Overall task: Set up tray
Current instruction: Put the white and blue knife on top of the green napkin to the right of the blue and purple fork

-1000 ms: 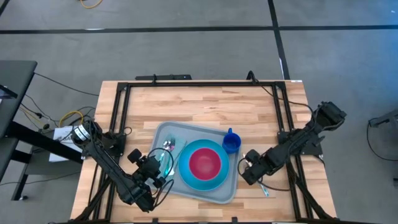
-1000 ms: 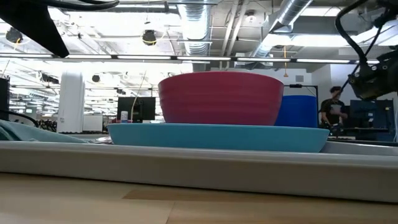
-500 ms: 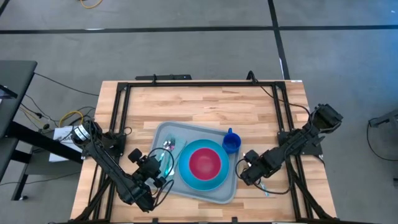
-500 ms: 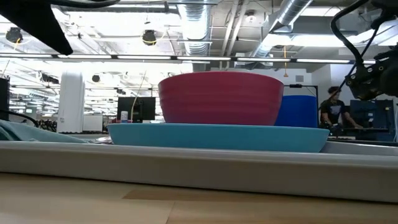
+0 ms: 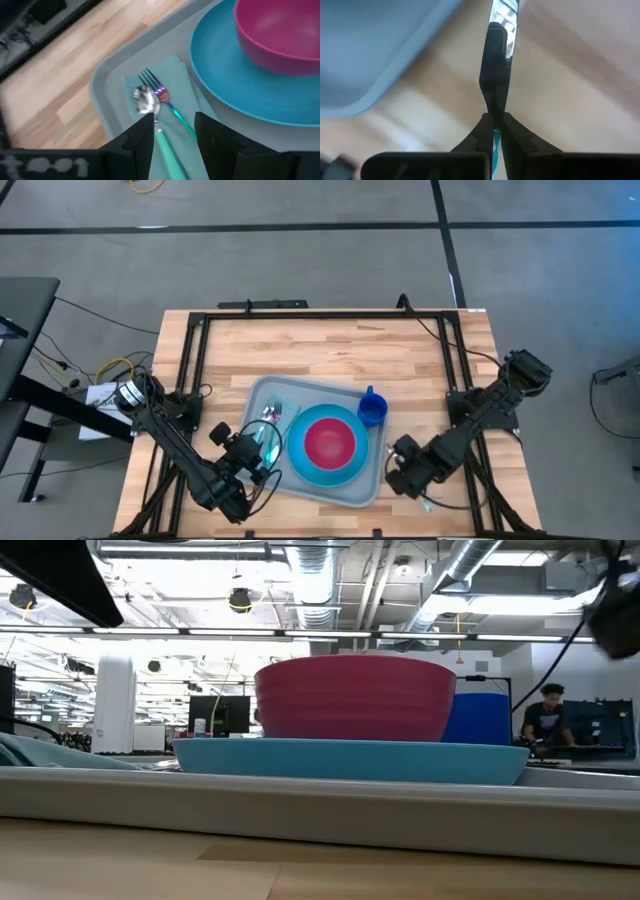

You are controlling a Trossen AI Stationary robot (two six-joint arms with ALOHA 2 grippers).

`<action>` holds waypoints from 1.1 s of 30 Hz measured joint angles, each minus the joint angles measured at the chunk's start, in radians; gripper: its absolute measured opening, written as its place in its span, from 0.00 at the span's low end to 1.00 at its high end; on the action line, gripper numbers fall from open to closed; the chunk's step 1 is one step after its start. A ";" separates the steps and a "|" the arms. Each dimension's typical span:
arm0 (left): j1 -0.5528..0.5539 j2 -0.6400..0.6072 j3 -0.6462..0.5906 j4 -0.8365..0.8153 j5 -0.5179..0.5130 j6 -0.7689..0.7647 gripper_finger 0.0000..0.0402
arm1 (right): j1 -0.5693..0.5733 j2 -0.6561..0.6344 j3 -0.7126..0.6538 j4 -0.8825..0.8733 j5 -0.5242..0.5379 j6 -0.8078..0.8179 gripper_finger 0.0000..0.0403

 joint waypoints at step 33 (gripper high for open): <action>-0.075 -0.070 0.114 -0.147 -0.101 0.077 0.33 | -0.410 0.391 0.614 0.770 0.553 -0.700 0.02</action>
